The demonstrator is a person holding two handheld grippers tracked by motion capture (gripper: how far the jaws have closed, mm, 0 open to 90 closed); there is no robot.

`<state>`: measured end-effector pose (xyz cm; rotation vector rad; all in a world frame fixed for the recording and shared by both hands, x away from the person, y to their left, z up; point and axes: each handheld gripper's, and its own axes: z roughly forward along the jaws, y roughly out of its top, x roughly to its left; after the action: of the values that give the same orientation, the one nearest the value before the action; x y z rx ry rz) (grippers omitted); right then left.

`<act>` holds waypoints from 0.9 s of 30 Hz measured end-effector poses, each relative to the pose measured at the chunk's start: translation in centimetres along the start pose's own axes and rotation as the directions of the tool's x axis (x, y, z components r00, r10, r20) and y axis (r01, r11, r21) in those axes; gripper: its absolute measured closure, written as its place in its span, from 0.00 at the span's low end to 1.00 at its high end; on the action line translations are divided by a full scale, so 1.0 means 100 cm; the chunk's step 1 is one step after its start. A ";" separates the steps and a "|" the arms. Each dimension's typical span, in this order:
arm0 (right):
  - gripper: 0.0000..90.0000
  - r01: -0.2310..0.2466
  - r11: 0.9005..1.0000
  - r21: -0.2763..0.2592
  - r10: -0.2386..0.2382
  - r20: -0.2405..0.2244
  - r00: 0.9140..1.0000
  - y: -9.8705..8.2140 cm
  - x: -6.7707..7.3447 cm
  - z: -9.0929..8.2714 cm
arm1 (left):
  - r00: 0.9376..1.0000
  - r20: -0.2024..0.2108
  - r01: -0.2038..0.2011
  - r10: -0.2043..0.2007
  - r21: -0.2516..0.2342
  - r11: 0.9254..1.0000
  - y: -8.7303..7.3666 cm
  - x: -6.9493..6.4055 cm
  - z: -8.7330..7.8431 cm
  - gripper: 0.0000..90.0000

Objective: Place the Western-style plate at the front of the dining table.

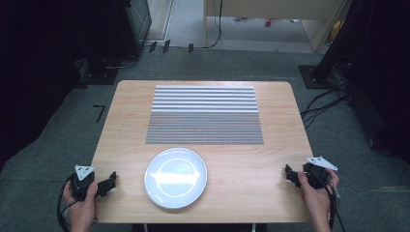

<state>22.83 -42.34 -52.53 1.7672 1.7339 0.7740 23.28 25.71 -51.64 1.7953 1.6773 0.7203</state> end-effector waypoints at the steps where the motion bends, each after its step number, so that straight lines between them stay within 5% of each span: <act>1: 0.10 -0.001 1.000 -0.001 0.001 0.003 1.000 0.000 0.000 0.000 | 1.000 -0.006 0.003 -0.003 0.008 1.000 0.001 0.001 0.000 0.12; 6: 0.15 -0.005 1.000 -0.010 0.005 -0.003 1.000 0.001 0.003 -0.001 | 1.000 -0.009 0.026 -0.026 -0.010 1.000 0.001 0.005 -0.003 0.12; 14: 0.15 0.023 0.999 -0.034 -0.024 -0.016 1.000 0.008 0.016 -0.005 | 1.000 -0.003 0.003 -0.004 -0.020 1.000 0.003 -0.001 -0.005 0.12; 27: 0.15 0.013 0.997 -0.077 -0.021 -0.097 0.995 0.022 0.041 -0.017 | 0.999 0.039 -0.006 0.008 -0.050 0.999 0.009 -0.015 -0.013 0.12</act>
<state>23.15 -38.31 -49.66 1.6869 1.7556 0.9213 22.82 24.19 -50.11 1.7707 1.6141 0.7193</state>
